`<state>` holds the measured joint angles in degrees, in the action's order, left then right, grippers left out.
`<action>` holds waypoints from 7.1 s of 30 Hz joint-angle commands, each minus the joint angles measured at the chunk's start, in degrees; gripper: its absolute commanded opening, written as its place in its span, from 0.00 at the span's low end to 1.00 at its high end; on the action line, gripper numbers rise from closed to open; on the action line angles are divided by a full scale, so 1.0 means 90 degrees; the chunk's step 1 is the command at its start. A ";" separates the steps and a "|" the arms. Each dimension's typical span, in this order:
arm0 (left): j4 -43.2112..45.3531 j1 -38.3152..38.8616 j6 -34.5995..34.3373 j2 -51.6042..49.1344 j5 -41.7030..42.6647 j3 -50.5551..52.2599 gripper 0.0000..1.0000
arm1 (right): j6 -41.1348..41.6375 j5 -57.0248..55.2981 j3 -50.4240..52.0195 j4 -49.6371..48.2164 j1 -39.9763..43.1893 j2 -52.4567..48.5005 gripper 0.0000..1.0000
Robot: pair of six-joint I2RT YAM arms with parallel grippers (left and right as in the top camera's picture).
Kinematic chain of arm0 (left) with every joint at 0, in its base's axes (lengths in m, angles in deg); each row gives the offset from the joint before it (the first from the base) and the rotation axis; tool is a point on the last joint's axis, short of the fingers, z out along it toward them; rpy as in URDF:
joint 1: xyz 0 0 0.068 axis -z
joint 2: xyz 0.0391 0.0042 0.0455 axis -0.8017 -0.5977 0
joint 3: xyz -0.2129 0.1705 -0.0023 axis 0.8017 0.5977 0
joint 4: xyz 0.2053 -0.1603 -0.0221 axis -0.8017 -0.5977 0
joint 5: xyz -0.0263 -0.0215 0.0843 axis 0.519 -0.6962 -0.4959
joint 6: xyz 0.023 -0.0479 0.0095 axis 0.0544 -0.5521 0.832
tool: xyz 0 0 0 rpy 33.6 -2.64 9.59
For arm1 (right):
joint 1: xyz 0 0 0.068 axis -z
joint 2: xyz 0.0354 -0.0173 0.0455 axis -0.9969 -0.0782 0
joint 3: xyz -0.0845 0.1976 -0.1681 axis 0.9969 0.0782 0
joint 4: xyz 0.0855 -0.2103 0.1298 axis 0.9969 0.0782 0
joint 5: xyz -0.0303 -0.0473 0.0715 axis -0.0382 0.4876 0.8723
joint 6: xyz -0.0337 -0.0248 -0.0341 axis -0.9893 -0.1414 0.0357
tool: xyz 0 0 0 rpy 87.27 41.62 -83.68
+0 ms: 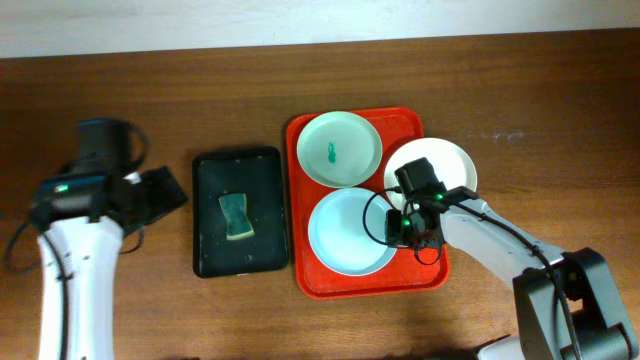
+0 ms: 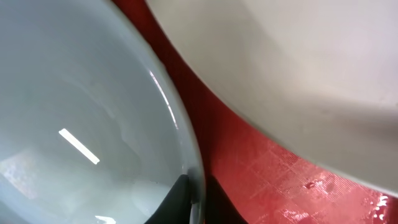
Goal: Clean dirty plates on tray and stack at the side
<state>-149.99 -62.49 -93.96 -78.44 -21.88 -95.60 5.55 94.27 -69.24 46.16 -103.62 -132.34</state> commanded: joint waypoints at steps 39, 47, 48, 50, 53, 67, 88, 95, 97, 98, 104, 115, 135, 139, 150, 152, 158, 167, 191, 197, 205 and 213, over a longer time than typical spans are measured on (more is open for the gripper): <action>-0.0104 -0.1557 -0.0219 0.0007 0.0612 -0.0049 0.99 | -0.0901 -0.4182 -0.3898 -0.0821 -0.3830 -0.0833 0.04; -0.0104 -0.1557 -0.0219 0.0007 0.0610 -0.0049 0.99 | -0.2188 -0.6258 -0.3910 -0.0840 -0.4541 -0.0525 0.04; -0.0104 -0.1557 -0.0219 0.0007 0.0612 -0.0049 0.99 | -0.2249 -0.6475 -0.3910 -0.0862 -0.4614 -0.0525 0.04; -0.0104 -0.1557 -0.0219 0.0007 0.0610 -0.0049 0.99 | -0.2501 -0.7060 -0.3910 -0.1010 -0.4838 -0.0527 0.04; -0.0102 -0.1557 -0.0219 0.0007 0.0610 -0.0049 0.99 | -0.2557 -0.7691 -0.3910 -0.1226 -0.4947 -0.0525 0.04; -0.0102 -0.1557 -0.0219 0.0007 0.0612 -0.0049 0.99 | -0.3223 -0.8036 -0.3910 -0.1462 -0.5197 -0.0525 0.04; -0.0104 -0.1557 -0.0219 0.0007 0.0612 -0.0049 0.99 | -0.3223 -0.8036 -0.3910 -0.1489 -0.5195 -0.0527 0.04; -0.0104 -0.1557 -0.0219 0.0007 0.0612 -0.0049 0.99 | -0.3218 -0.8041 -0.3910 -0.1489 -0.5187 -0.0527 0.04; -0.0104 -0.1557 -0.0219 0.0007 0.0610 -0.0049 0.99 | -0.3186 -0.8034 -0.3908 -0.1484 -0.5183 -0.0527 0.04; -0.0102 -0.1557 -0.0219 0.0007 0.0610 -0.0049 0.99 | -0.3072 -0.7983 -0.3903 -0.1481 -0.5183 -0.0532 0.04; -0.0102 -0.1557 -0.0216 0.0007 0.0610 -0.0049 0.99 | -0.2630 -0.7985 -0.3891 -0.1311 -0.5010 -0.0646 0.04; -0.0104 -0.1557 -0.0219 0.0007 0.0610 -0.0049 0.99 | -0.3359 -0.7468 -0.3893 -0.1574 -0.4879 -0.0658 0.04; -0.0104 -0.1557 -0.0219 0.0007 0.0610 -0.0049 1.00 | 0.0648 -0.2402 -0.3966 0.0476 -0.3798 0.0007 0.04; -0.0102 -0.1557 -0.0216 0.0007 0.0610 -0.0049 0.99 | 0.1243 -0.2098 -0.3966 0.1129 -0.2841 0.1103 0.04; -0.0102 -0.1557 -0.0219 0.0007 0.0610 -0.0049 0.99 | 0.0250 -0.0474 -0.3728 0.3978 0.3062 0.1994 0.04; -0.0104 -0.1557 -0.0219 0.0007 0.0610 -0.0049 0.99 | -0.0061 -0.0126 -0.3599 0.4024 0.4027 0.1770 0.04; -0.0104 -0.1557 -0.0219 0.0007 0.0612 -0.0049 1.00 | -0.0221 -0.0005 -0.3203 0.3869 0.6288 0.0588 0.04; -0.0104 -0.1557 -0.0219 0.0007 0.0610 -0.0049 0.99 | -0.0702 -0.0015 -0.3065 0.3701 0.7191 -0.0935 0.04; -0.0104 -0.1557 -0.0216 0.0007 0.0612 -0.0049 0.99 | -0.1977 -0.0034 -0.2613 0.3354 0.2373 0.2480 0.59; -0.0104 -0.1557 -0.0219 0.0007 0.0610 -0.0049 0.99 | -0.1644 -0.1732 -0.2606 0.2091 0.1715 0.1282 0.59; -0.0104 -0.1557 -0.0219 0.0007 0.0610 -0.0049 0.99 | -0.2271 -0.1156 -0.2608 0.0959 0.2657 -0.0789 0.58; -0.0102 -0.1557 -0.0216 0.0007 0.0610 -0.0049 0.99 | -0.2696 -0.0034 -0.2608 0.0925 0.3067 -0.1486 0.17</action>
<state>-150.86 -76.21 -95.40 -78.50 -16.59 -95.58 -16.85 88.58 -92.62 53.99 -76.04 -145.62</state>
